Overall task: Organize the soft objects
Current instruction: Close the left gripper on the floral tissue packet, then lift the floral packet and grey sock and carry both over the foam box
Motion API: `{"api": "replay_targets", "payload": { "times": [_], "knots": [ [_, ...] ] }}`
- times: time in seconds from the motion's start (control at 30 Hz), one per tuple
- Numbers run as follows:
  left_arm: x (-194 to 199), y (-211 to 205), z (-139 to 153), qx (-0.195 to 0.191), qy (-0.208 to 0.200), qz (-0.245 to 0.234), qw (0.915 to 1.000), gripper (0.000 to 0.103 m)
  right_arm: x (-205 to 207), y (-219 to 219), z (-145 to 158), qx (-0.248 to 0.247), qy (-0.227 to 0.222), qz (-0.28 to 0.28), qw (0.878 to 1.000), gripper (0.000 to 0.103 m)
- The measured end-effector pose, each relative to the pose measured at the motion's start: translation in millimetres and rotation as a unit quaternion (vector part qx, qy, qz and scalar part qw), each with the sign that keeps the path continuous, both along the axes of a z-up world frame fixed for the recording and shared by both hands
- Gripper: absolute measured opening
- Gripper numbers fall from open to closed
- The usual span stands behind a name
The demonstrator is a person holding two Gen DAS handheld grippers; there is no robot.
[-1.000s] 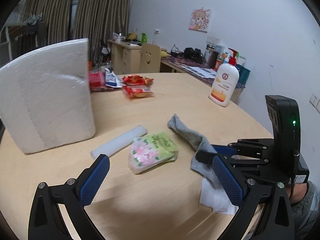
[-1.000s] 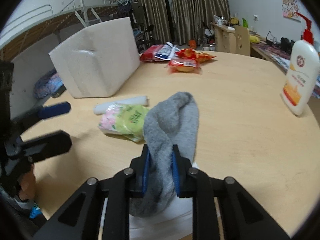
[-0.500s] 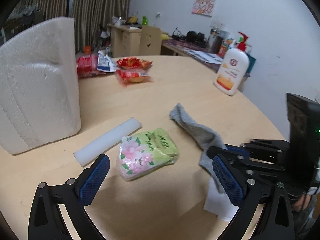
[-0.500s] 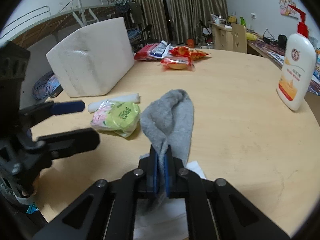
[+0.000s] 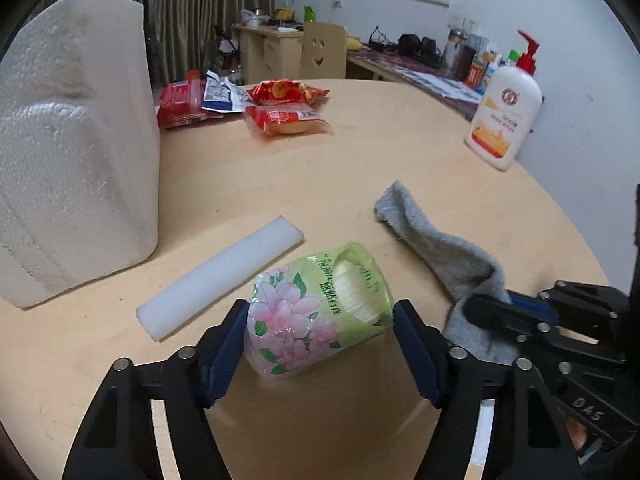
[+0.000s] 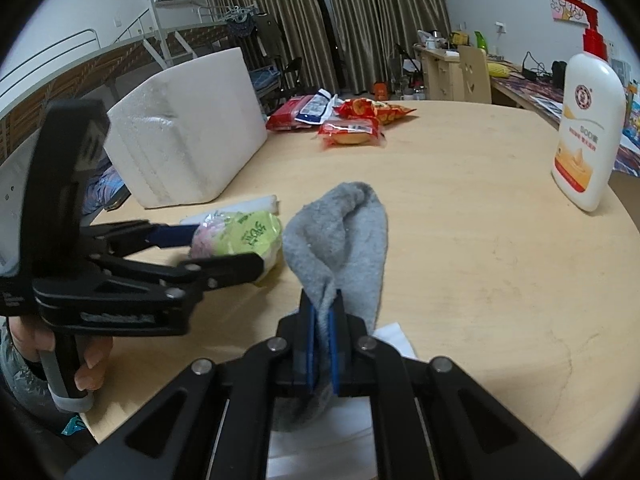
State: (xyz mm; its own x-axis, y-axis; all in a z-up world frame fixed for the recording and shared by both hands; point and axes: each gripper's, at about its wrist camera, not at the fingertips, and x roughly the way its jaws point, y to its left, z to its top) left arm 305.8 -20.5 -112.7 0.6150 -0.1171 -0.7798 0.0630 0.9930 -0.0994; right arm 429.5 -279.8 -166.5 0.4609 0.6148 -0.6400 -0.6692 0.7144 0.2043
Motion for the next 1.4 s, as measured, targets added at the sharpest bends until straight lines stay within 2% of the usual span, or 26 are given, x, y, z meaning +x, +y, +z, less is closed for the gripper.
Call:
{"api": "replay_targets", "payload": {
  "times": [0.1,0.3,0.37,0.53,0.73,1.1,1.4],
  "knots": [
    [0,-2,-1,0.012,-0.004,0.003,0.9999,0.066,0,-2,-1,0.004,0.001,-0.001,1.0,0.009],
    [-2,1,1,0.003,-0.012,0.001,0.9999,0.044,1,-4,1,0.005,-0.002,-0.004,1.0,0.009],
    [-1,2,2,-0.002,-0.013,-0.001,0.9999,0.043,0,-5,4,0.007,-0.006,-0.006,1.0,0.009],
    [-3,1,3,-0.007,-0.018,-0.004,0.9998,0.03,1,-6,9,0.011,-0.011,-0.006,1.0,0.009],
    [-9,0,7,-0.015,-0.028,-0.016,0.9994,0.023,4,-6,7,0.009,-0.006,-0.013,1.0,0.009],
    [-27,9,26,-0.028,-0.067,-0.012,0.9973,0.022,0,-7,18,0.015,-0.016,-0.02,1.0,0.009],
    [-48,23,47,-0.034,-0.098,-0.001,0.9946,0.022,-12,-7,44,0.039,-0.041,-0.022,0.998,0.009]
  ]
}}
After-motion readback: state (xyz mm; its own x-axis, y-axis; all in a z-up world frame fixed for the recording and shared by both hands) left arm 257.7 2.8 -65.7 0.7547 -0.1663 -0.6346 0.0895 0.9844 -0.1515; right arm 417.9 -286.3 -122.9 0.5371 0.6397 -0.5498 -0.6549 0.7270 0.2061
